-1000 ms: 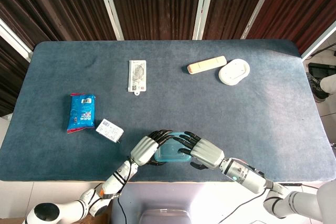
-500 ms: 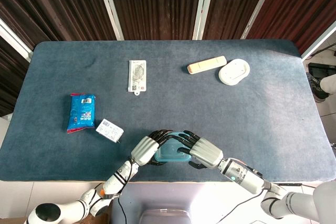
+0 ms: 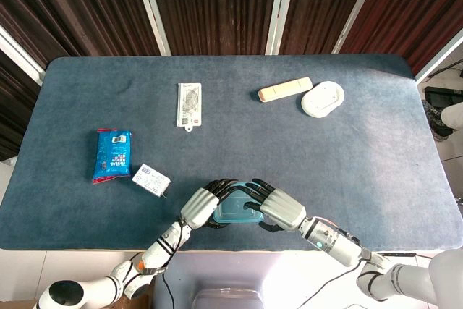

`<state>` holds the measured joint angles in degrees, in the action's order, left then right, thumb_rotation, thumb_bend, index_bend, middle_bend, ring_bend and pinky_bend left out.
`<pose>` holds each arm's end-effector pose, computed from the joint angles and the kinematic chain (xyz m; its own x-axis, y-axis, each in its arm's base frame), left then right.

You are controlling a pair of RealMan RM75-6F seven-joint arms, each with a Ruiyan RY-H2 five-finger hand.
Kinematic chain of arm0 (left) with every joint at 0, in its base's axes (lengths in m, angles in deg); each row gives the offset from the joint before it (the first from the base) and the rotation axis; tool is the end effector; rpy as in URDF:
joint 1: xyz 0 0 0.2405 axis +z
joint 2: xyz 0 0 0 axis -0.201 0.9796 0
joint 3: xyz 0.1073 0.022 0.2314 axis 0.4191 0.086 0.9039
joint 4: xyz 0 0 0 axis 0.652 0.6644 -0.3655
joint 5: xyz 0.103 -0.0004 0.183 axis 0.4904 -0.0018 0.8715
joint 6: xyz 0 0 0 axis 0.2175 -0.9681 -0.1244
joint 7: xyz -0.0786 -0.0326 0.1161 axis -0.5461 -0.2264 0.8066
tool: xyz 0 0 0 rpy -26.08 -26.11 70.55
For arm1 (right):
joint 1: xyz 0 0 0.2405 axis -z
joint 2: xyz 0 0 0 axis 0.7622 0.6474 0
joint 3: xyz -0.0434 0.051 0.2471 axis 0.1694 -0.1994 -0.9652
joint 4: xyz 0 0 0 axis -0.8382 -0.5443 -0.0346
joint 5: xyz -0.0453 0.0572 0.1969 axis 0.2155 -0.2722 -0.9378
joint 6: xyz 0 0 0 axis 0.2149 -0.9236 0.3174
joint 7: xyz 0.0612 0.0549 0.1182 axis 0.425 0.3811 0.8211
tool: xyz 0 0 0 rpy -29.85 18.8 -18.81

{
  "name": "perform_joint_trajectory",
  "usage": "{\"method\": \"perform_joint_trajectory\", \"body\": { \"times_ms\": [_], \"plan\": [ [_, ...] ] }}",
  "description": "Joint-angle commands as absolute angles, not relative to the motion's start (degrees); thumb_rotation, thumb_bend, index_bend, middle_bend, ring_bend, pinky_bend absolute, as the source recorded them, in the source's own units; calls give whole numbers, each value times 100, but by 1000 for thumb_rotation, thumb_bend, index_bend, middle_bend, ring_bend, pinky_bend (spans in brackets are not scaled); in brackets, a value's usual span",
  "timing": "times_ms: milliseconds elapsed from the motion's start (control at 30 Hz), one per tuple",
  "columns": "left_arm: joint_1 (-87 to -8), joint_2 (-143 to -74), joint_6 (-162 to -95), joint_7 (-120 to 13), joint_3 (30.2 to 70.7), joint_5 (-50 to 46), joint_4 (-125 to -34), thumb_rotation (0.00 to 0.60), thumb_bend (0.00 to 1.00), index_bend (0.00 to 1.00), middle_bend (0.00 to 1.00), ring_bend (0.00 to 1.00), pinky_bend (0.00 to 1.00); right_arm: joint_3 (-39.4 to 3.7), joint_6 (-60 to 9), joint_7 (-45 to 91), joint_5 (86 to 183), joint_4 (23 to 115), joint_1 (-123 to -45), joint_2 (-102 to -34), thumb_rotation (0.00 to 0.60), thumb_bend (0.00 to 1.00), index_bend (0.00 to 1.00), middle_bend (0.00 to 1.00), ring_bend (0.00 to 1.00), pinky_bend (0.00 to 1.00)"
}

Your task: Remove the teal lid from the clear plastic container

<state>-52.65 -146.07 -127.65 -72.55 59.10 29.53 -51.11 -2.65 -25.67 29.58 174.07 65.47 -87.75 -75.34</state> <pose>-0.1313 0.2831 -0.1576 0.2380 0.3793 0.8941 0.8147 -0.5792 0.0289 -0.1865 -0.2775 -0.0386 0.5191 -0.2562 0.8154 -0.6562 -0.7308 0.1881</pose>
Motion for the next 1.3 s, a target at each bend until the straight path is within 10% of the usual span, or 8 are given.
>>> {"method": "perform_joint_trajectory", "body": {
  "times_ms": [33, 1300],
  "plan": [
    [-5264, -14608, -12765, -7231, 5916, 2959, -5115, 600, 439, 145, 702, 549, 602, -272, -2560, 2965, 17390, 6568, -8785, -7537, 600, 480, 442, 12, 0, 0],
    [-5256, -14651, -12821, -7197, 5981, 3045, -5053, 600, 438, 146, 704, 551, 605, -403, -2608, 2829, 17190, 6894, -8848, -7379, 600, 480, 445, 13, 0, 0]
  ]
}}
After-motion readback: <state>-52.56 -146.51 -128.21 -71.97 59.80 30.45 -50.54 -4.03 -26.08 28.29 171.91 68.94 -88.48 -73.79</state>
